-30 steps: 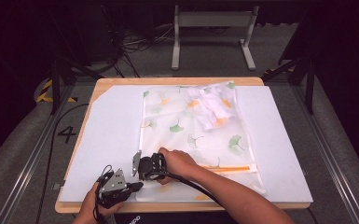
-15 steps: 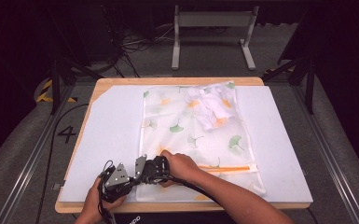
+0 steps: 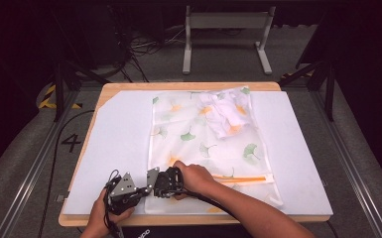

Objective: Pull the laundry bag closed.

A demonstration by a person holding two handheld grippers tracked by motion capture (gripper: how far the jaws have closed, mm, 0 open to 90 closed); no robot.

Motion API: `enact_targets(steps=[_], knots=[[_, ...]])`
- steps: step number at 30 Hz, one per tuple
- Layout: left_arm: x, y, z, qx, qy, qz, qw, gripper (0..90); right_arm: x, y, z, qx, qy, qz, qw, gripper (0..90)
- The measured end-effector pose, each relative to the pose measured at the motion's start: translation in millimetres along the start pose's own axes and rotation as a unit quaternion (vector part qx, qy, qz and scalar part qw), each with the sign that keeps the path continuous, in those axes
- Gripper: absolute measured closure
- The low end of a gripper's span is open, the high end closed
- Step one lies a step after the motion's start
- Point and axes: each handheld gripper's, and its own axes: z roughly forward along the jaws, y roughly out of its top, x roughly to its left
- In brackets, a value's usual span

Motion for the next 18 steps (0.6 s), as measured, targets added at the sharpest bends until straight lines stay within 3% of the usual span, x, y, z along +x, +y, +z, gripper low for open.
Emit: enact_targets(steps=[5,7,9,10,15,16,18], knots=[[-2.9,-1.4,-1.4,-0.001,0.007,0.014,0.9999,90.0,-3.8,-0.9,0.6,-0.007,0.021,0.021,0.9995,89.4],[-3.0,-2.3,-2.4,-0.002,0.005,0.016,0.9999,90.0,-10.7,-2.8,-0.9,-0.009,0.055,0.042,0.9976,90.0],[-4.0,-2.7,-3.4,-0.001,0.005,0.021,0.9998,90.0,-17.5,-4.1,-1.8,-0.011,0.077,0.062,0.9950,81.6],[-4.1,-3.2,-3.6,-0.002,0.005,0.022,0.9998,90.0,-20.5,-3.7,-0.2,0.001,0.099,0.070,0.9927,79.4],[-5.2,-3.8,-4.3,-0.001,0.005,0.029,0.9996,90.0,-24.7,3.2,-2.5,0.000,0.096,0.058,0.9937,78.2],[-4.9,-4.2,-4.7,-0.002,0.004,0.028,0.9996,90.0,-22.5,6.8,-0.4,0.008,0.084,0.049,0.9952,76.0],[-4.8,-4.3,-4.6,-0.003,0.002,0.024,0.9997,90.0,-21.0,10.1,3.0,0.016,0.091,0.040,0.9949,73.6]])
